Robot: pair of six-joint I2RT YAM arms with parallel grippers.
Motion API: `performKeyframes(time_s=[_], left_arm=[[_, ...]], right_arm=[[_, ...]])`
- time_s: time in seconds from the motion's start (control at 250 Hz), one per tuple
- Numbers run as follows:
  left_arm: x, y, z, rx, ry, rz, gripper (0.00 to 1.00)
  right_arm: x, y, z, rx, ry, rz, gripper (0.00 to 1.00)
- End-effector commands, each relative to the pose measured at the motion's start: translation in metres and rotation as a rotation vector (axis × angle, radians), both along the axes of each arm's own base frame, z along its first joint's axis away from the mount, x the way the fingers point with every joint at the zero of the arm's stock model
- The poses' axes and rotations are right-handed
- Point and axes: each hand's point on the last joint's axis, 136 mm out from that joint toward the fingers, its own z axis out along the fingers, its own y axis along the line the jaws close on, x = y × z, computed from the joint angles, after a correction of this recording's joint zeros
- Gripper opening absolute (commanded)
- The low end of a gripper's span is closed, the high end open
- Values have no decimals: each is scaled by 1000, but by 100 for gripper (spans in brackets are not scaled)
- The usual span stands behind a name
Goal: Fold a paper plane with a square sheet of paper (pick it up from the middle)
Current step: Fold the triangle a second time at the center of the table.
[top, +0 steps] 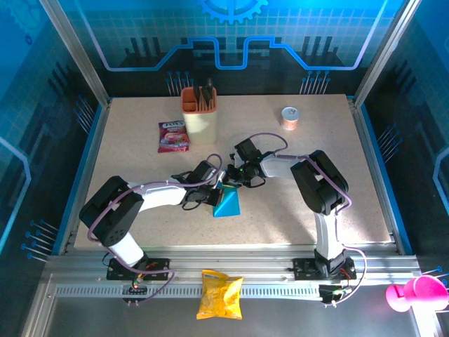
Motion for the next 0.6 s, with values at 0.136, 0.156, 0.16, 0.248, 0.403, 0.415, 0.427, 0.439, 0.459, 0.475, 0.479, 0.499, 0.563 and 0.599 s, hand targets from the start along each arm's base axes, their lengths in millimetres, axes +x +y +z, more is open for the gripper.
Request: performKeyframes(time_s=[0.136, 0.156, 0.16, 0.248, 0.403, 0.415, 0.427, 0.439, 0.459, 0.475, 0.479, 0.499, 0.563, 0.599], left_arm=[[6, 7, 1, 16, -14, 23, 0], [5, 7, 0, 18, -11, 23, 0], [6, 7, 0, 17, -12, 23, 0], [6, 8, -1, 23, -10, 26, 0], [5, 9, -3, 22, -8, 32, 0], [5, 9, -3, 23, -7, 32, 0], [5, 9, -4, 24, -7, 33, 0], [5, 10, -5, 25, -4, 33, 0], [5, 9, -5, 24, -3, 33, 0], [4, 10, -5, 25, -2, 33, 0], [4, 10, -5, 26, -1, 33, 0], [4, 10, -6, 27, 0, 33, 0], [4, 10, -8, 28, 4, 34, 0], [3, 10, -10, 29, 10, 34, 0]], right_arm=[[-20, -20, -33, -110, 84, -18, 0], [-20, -20, -33, -109, 84, -17, 0], [-20, -20, -33, -110, 85, -18, 0], [-20, -21, -33, -110, 85, -18, 0], [-20, -21, -33, -110, 84, -20, 0], [-20, -21, -33, -110, 85, -20, 0], [-20, -21, -33, -111, 84, -20, 0], [-19, -21, -33, -110, 83, -20, 0], [-20, -21, -34, -111, 86, -20, 0], [-20, -20, -33, -109, 85, -19, 0], [-20, -20, -33, -109, 85, -19, 0], [-20, -21, -34, -109, 86, -19, 0], [-19, -21, -33, -109, 84, -19, 0], [-19, -20, -33, -108, 85, -19, 0]])
